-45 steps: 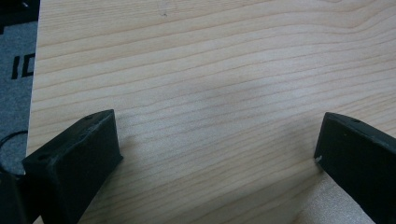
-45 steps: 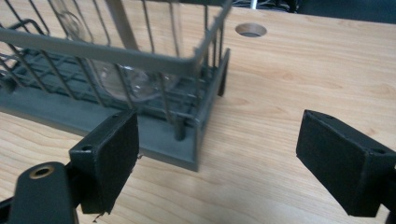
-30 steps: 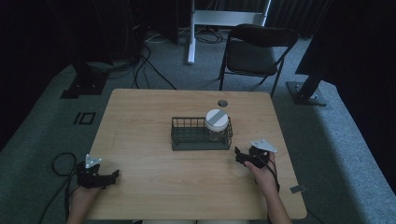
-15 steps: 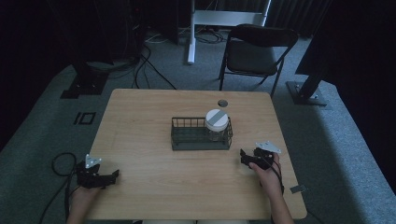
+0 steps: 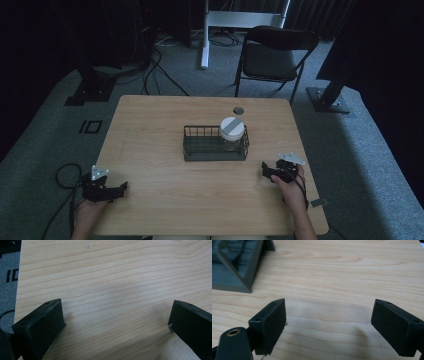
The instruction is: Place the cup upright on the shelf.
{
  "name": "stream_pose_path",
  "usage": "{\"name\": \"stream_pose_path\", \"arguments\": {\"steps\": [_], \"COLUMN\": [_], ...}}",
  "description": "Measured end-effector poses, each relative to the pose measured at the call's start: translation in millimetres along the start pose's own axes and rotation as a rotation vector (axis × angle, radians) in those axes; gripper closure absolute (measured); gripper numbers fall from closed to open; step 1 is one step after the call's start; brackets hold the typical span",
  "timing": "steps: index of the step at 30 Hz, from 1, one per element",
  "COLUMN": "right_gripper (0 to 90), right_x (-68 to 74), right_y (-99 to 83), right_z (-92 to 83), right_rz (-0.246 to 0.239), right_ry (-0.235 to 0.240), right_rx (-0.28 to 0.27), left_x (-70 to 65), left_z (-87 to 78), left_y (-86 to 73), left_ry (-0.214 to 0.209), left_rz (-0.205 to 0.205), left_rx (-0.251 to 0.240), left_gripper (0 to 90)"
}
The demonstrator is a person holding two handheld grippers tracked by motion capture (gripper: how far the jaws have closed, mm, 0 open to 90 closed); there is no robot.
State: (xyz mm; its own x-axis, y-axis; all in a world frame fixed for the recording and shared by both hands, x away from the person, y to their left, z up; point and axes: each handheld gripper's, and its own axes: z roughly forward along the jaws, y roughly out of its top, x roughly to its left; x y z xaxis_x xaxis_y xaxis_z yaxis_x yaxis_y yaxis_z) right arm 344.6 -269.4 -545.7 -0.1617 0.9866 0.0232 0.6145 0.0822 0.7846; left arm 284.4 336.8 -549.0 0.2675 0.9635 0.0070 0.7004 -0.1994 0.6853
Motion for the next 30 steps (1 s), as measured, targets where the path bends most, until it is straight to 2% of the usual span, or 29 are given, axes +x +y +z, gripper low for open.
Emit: {"name": "stream_pose_path", "arguments": {"steps": [10, 16, 30], "right_gripper": [12.7, 12.7, 11.0], "right_x": [-8.4, -9.5, -10.7], "right_y": [-3.7, -4.7, -4.8], "right_z": [1.7, 2.3, 3.1], "right_rz": [0.02, 0.012, 0.008], "right_ry": [-0.023, -0.035, -0.021], "right_rx": [0.045, 0.081, 0.095], "left_x": [0.0, 0.0, -0.1], "left_z": [0.0, 0.0, 0.0], "left_y": [0.0, 0.0, 0.0], "left_ry": [0.0, 0.0, 0.0], "left_rz": [-0.001, -0.001, 0.0], "left_rx": [0.0, 0.0, 0.0], "left_gripper": [0.2, 0.2, 0.2]}}
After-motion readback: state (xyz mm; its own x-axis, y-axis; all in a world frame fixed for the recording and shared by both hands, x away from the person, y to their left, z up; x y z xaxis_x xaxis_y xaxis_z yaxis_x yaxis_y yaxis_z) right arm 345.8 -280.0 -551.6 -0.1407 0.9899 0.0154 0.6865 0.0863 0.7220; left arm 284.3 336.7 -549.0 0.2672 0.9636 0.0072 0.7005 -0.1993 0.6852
